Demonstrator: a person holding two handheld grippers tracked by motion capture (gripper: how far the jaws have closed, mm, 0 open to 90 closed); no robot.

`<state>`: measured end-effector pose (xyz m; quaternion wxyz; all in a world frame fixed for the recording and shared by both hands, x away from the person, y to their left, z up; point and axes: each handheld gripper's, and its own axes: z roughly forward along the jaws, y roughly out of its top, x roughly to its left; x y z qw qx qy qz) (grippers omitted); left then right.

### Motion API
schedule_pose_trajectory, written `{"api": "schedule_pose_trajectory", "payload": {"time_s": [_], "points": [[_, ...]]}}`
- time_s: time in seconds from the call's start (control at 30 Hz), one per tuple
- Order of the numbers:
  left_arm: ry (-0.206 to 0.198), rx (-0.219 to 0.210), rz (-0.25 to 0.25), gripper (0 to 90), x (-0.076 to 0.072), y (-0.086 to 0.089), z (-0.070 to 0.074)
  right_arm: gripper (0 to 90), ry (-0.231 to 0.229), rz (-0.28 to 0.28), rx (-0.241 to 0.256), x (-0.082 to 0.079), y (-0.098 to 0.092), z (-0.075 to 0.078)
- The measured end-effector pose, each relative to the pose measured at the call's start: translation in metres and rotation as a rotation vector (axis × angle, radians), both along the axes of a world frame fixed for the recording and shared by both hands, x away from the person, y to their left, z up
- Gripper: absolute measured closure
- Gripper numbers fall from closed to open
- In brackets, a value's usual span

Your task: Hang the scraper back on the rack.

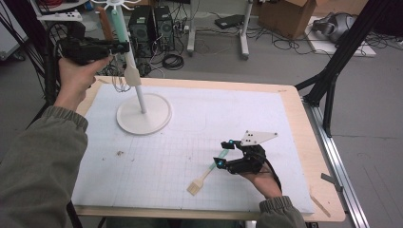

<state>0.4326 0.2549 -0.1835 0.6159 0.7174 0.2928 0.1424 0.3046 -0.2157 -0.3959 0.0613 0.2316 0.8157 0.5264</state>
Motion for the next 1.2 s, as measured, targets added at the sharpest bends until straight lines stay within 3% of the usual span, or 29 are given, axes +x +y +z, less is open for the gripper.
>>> {"api": "schedule_pose_trajectory", "payload": {"time_s": [0.47,0.67,0.97,1.07,1.2], "points": [[-0.039,0.046,0.044,67.6,-0.015,0.0,0.002,31.0,0.002,-0.002,-0.004,0.0,0.001,0.0],[-0.047,0.094,0.053,64.5,-0.02,0.002,0.005,31.0,0.004,-0.007,0.01,0.001,-0.001,0.0],[-0.051,0.094,0.061,61.9,-0.029,0.02,0.01,31.0,0.01,-0.021,0.027,0.004,-0.005,0.0],[-0.055,0.087,0.049,63.6,-0.032,0.023,0.012,31.0,0.012,-0.022,0.027,0.004,-0.005,0.0],[-0.068,0.076,0.023,74.6,-0.036,0.024,0.015,31.0,0.012,-0.029,0.032,0.005,-0.007,0.0]]}}
